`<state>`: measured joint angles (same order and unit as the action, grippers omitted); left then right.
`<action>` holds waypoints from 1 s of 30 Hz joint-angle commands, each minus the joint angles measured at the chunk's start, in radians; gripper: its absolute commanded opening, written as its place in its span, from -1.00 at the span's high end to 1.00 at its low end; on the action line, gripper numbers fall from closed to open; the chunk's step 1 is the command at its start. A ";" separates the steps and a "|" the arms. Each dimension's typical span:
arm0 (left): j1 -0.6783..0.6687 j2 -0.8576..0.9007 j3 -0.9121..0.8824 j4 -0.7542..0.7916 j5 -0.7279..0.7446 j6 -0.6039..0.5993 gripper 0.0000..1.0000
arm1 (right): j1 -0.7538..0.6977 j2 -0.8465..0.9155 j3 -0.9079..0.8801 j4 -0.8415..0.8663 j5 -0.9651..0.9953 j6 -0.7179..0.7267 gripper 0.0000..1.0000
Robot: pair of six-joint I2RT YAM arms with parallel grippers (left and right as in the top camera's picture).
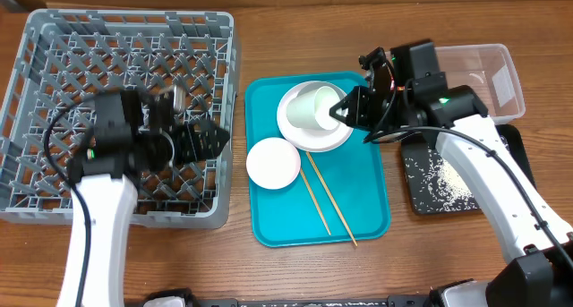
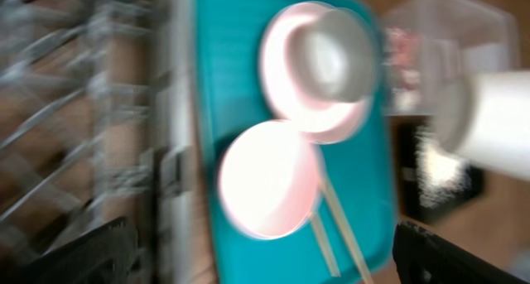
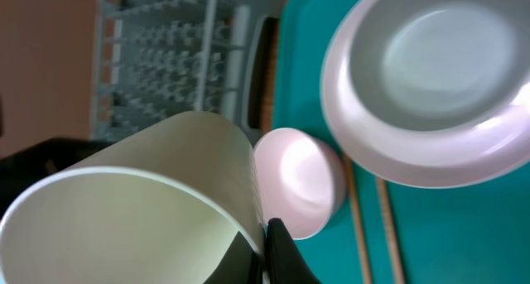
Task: Sort waste into correct bins and load items into the dishwasher
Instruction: 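Hand the white cup from the right gripper to the left gripper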
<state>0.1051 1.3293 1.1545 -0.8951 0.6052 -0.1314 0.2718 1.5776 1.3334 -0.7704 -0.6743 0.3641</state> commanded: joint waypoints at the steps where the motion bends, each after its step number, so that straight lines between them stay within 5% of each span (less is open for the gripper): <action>1: -0.004 0.072 0.111 -0.007 0.399 0.150 -1.00 | -0.021 -0.008 0.014 0.027 -0.244 -0.037 0.93; 4: -0.006 0.106 0.126 0.075 0.644 0.164 -1.00 | -0.021 -0.008 0.014 0.068 -0.342 -0.037 0.93; 10: -0.028 0.124 0.126 0.208 0.880 0.151 -1.00 | -0.019 -0.008 0.014 0.154 -0.479 -0.034 0.93; 22: -0.131 0.124 0.126 0.264 0.816 0.146 -1.00 | -0.018 -0.008 0.014 0.254 -0.677 -0.024 0.93; 30: -0.193 0.124 0.126 0.422 0.801 -0.026 -1.00 | -0.004 -0.008 0.014 0.278 -0.716 -0.024 0.93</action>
<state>-0.0666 1.4517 1.2579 -0.5060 1.4181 -0.0727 0.2562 1.5776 1.3334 -0.5083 -1.3331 0.3405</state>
